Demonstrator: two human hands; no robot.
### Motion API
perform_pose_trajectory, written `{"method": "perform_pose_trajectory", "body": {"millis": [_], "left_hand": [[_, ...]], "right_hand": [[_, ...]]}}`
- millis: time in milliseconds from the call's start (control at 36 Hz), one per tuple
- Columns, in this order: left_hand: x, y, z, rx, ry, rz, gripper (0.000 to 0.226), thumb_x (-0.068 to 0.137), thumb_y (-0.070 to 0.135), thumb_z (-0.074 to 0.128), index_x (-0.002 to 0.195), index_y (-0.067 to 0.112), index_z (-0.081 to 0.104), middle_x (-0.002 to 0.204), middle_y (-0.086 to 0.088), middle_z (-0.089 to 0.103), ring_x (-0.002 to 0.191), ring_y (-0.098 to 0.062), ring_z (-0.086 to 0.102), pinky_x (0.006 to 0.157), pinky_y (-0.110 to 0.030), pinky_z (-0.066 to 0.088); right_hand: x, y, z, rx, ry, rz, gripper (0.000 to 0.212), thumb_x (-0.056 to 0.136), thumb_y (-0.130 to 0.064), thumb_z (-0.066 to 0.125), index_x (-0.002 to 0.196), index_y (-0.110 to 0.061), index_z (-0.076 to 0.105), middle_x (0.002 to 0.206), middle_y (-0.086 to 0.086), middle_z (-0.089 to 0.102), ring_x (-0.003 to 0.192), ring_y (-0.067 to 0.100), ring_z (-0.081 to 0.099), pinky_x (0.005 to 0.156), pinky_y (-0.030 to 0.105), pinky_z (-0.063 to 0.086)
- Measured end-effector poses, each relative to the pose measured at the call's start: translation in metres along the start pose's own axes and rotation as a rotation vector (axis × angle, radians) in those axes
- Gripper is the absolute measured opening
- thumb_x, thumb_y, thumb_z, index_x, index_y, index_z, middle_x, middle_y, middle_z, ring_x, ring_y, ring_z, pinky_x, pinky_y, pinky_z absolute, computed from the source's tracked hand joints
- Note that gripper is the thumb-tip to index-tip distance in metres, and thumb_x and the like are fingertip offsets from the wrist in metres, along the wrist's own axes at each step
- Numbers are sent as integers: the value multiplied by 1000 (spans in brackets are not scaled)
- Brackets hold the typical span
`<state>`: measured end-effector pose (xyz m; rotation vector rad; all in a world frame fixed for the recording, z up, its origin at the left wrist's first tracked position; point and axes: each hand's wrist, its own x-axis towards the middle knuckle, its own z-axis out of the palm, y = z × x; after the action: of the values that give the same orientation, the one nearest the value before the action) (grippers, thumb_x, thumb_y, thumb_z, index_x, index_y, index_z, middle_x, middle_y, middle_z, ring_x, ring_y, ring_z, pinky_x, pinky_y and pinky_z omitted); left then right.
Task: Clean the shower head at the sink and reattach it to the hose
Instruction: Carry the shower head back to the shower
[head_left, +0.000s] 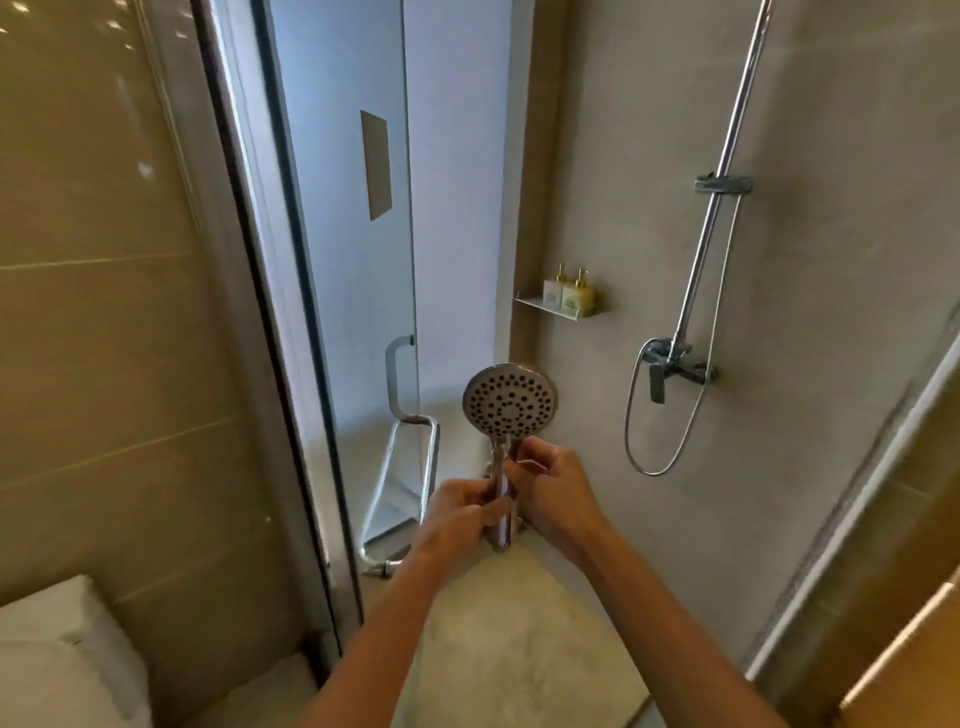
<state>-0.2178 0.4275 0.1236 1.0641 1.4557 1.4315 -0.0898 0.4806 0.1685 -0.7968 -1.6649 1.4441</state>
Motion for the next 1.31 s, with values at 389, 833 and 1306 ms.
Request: {"method": "perform_pose_trajectory", "body": {"millis": [389,833,1306], "left_hand": [[161,3,29,-38,-165,1,12,87,10,70,92,1,75,82,-18,70,76,-30,66,75,-45,55],[376,31,110,53,-233,87,23,72,31,75,87,14,79,84,-16,74,82,-40,70,82,-50,57],[530,41,175,15,-490,52,32,75,17,68,91,-10,62,80,-15,54,78,-27,53,72,-42,43]], "right_hand": [[130,16,-54,138,131,32,26,94,13,51,103,-1,70,87,9,74,75,13,73,63,21,58],[321,38,-182,-30,261,-45,26,92,4,59,97,-15,75,93,11,75,95,30,71,87,44,60],[430,51,-262,-116,444,-79,22,89,7,61,88,-12,73,78,0,74,74,10,68,69,28,56]]}}
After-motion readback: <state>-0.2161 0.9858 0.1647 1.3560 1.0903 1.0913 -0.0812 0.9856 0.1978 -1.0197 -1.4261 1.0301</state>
